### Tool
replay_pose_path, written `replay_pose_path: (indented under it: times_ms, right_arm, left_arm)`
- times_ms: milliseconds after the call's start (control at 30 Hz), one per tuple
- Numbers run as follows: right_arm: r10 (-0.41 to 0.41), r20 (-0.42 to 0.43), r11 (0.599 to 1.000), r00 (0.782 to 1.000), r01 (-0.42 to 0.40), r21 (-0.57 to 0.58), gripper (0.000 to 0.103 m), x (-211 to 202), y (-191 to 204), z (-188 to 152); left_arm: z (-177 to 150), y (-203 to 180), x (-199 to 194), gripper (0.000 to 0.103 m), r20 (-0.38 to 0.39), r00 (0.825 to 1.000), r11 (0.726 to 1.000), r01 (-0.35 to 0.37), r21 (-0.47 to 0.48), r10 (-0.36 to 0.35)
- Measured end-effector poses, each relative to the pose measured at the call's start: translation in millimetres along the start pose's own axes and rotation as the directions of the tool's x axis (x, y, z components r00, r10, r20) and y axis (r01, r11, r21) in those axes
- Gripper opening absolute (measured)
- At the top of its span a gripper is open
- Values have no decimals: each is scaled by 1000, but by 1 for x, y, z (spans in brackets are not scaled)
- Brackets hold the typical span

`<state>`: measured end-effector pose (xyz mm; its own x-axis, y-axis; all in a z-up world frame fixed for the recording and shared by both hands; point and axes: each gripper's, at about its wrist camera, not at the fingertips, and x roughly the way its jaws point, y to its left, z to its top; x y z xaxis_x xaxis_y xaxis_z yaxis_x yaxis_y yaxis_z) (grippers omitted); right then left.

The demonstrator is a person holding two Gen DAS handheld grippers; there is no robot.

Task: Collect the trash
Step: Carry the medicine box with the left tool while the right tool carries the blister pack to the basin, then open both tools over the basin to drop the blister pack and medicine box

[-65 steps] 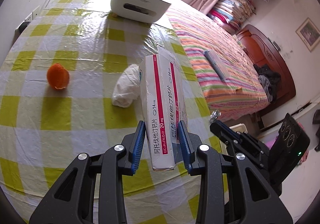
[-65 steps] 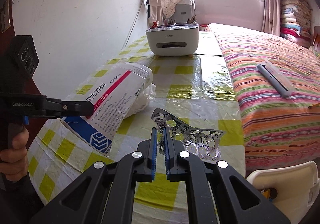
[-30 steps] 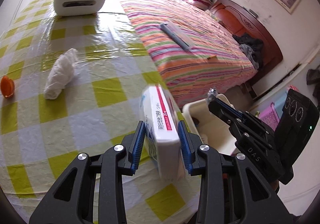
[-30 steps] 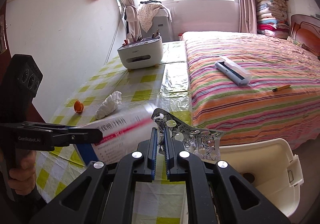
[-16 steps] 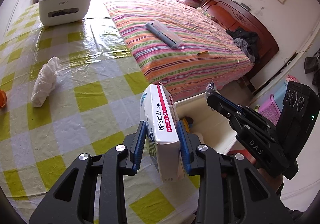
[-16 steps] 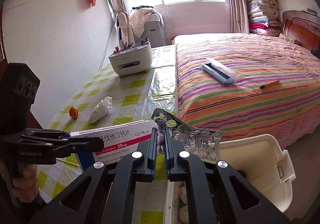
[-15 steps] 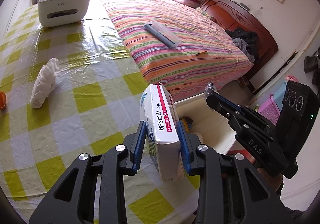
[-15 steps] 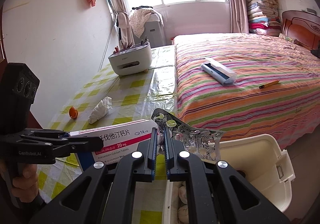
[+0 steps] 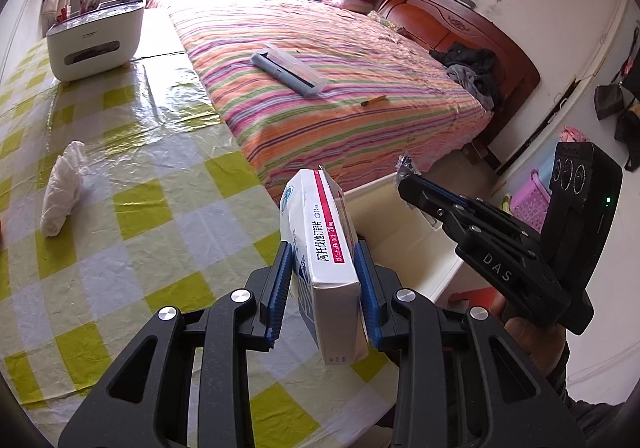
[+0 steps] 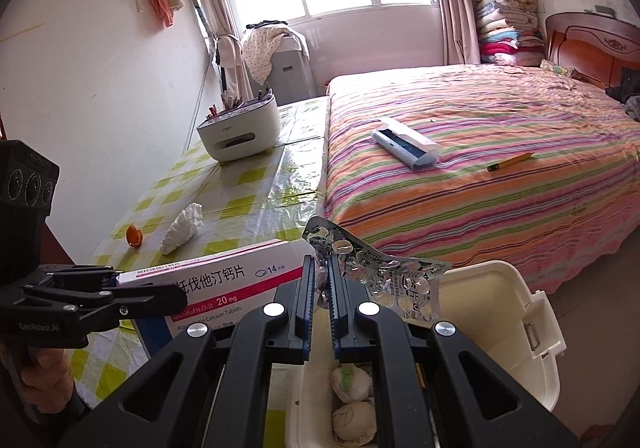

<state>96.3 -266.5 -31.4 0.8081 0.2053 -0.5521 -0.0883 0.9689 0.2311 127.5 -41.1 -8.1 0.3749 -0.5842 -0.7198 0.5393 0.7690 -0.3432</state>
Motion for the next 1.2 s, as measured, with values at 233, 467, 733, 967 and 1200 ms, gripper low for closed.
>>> replay_pose_path:
  times_ms: [233, 467, 733, 967, 1200]
  right_arm:
    - [-4, -3, 999, 1000, 4, 47, 7, -3, -16, -1]
    - [-12, 3, 997, 1000, 12, 83, 7, -8, -29, -4]
    - [13, 20, 990, 1000, -15, 143, 8, -12, -46, -5]
    - [59, 29, 979, 998, -63, 196, 11, -16, -59, -6]
    - [37, 91, 976, 995, -55, 211, 71, -26, -61, -6]
  left_arm:
    - [3, -9, 8, 31, -8, 1000, 1000, 10, 4, -10]
    - [6, -17, 19, 31, -20, 1000, 1000, 23, 9, -23]
    - [8, -27, 30, 32, -36, 999, 999, 31, 13, -31]
    - [7, -34, 40, 32, -50, 998, 1000, 27, 16, -26]
    - [9, -37, 47, 32, -59, 998, 999, 33, 17, -32]
